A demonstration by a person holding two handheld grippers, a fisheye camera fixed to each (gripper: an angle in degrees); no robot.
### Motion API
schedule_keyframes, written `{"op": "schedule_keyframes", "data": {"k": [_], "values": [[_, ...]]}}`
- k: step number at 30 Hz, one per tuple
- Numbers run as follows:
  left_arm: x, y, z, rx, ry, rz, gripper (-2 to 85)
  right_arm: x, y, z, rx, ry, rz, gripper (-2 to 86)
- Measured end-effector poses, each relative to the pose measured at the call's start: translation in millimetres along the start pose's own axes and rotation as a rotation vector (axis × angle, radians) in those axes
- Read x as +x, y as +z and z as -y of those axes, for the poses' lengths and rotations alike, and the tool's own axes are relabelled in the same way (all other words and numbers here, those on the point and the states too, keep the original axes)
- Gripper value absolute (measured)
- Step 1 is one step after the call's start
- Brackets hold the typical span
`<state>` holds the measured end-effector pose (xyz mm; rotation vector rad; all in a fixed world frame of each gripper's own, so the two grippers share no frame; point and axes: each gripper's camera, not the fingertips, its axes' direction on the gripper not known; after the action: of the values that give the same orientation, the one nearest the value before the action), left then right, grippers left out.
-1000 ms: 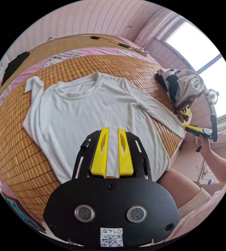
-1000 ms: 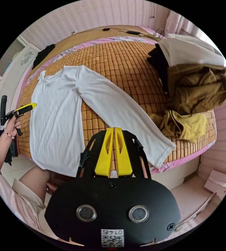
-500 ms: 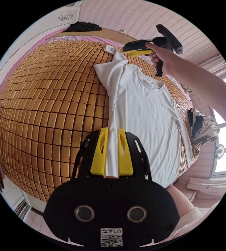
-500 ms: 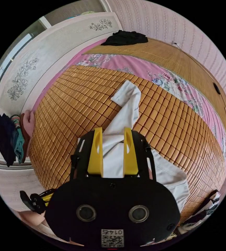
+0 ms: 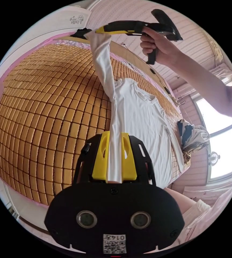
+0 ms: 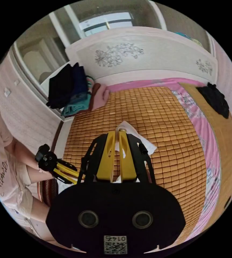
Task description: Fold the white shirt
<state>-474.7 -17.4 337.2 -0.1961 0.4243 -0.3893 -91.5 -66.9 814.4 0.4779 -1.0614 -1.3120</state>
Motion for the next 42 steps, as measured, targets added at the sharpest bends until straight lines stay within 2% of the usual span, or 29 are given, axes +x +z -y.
{"op": "schedule_keyframes", "data": {"k": [4, 8, 10, 12, 17, 19, 22, 23, 24, 26, 28, 30, 31, 32, 34, 36, 38, 42], "values": [[-18, -38, -37, -0.037, -0.055, 0.032, 7.4, -13, 34, -37, -0.036, -0.047, -0.079, 5.2], [-45, -73, -76, -0.08, -0.161, 0.132, 7.3, 28, 102, -103, -0.239, 0.135, -0.08, 4.9], [-60, -90, -87, -0.056, -0.223, 0.186, 7.1, 39, 129, -129, -0.304, 0.197, -0.067, 5.3], [-81, -114, -93, 0.014, -0.305, 0.275, 6.6, 47, 159, -155, -0.359, 0.242, -0.134, 6.1], [-119, -142, -70, 0.135, -0.327, 0.468, 7.3, 64, 205, -179, -0.386, 0.318, -0.197, 7.4], [-133, -140, -61, 0.123, -0.325, 0.489, 8.1, 72, 228, -189, -0.444, 0.348, -0.21, 6.9], [-158, -112, -58, -0.093, -0.397, 0.459, 8.8, 74, 246, -201, -0.445, 0.339, -0.285, 2.6], [-154, -116, -60, -0.038, -0.36, 0.475, 8.2, 76, 250, -204, -0.443, 0.33, -0.284, 1.0], [-154, -115, -60, -0.082, -0.334, 0.456, 3.1, 79, 255, -206, -0.457, 0.326, -0.276, 0.3], [-154, -121, -60, -0.093, -0.318, 0.459, -0.1, 85, 258, -210, -0.465, 0.326, -0.258, -0.1], [-148, -140, -62, -0.006, -0.29, 0.458, -0.6, 92, 253, -215, -0.416, 0.348, -0.259, -0.2], [-122, -182, -73, 0.223, -0.148, 0.499, -0.8, 104, 235, -222, -0.313, 0.416, -0.275, -0.2], [-114, -192, -78, 0.27, -0.1, 0.535, -0.8, 107, 231, -225, -0.291, 0.434, -0.272, -0.2], [-97, -206, -93, 0.333, -0.006, 0.621, -0.7, 112, 225, -230, -0.247, 0.464, -0.252, -0.2], [-85, -212, -117, 0.344, 0.037, 0.761, -0.4, 118, 223, -239, -0.209, 0.507, -0.245, -0.1], [-96, -203, -145, 0.227, -0.068, 0.852, 0.2, 123, 233, -251, -0.222, 0.521, -0.248, -0.1], [-111, -194, -160, 0.11, -0.168, 0.842, 0.5, 127, 244, -258, -0.246, 0.523, -0.232, -0.1], [-124, -198, -164, 0.151, -0.308, 0.684, 0.5, 129, 261, -266, -0.295, 0.501, -0.251, 0.0]]}}
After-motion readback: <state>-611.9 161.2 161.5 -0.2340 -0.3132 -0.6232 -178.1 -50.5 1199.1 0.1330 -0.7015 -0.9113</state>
